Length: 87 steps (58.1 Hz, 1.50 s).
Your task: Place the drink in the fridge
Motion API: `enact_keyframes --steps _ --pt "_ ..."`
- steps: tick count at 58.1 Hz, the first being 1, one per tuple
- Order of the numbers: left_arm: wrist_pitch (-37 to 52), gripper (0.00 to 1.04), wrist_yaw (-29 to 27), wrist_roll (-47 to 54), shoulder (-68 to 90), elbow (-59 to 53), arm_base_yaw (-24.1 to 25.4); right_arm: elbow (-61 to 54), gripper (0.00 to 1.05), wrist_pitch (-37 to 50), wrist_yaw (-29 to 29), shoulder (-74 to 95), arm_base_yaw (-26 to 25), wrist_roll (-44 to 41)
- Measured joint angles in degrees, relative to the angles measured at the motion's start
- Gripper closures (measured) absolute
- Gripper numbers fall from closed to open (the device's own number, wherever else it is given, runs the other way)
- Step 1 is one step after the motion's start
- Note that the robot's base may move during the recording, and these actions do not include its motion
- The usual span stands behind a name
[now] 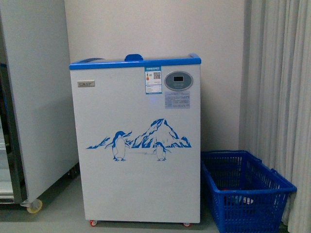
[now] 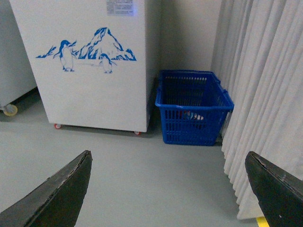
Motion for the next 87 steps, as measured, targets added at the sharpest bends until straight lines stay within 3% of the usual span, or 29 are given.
enact_keyframes --steps 87 --pt "0.0 0.08 0.0 0.0 0.0 0.0 0.0 0.0 0.08 0.0 0.0 0.0 0.0 0.0"
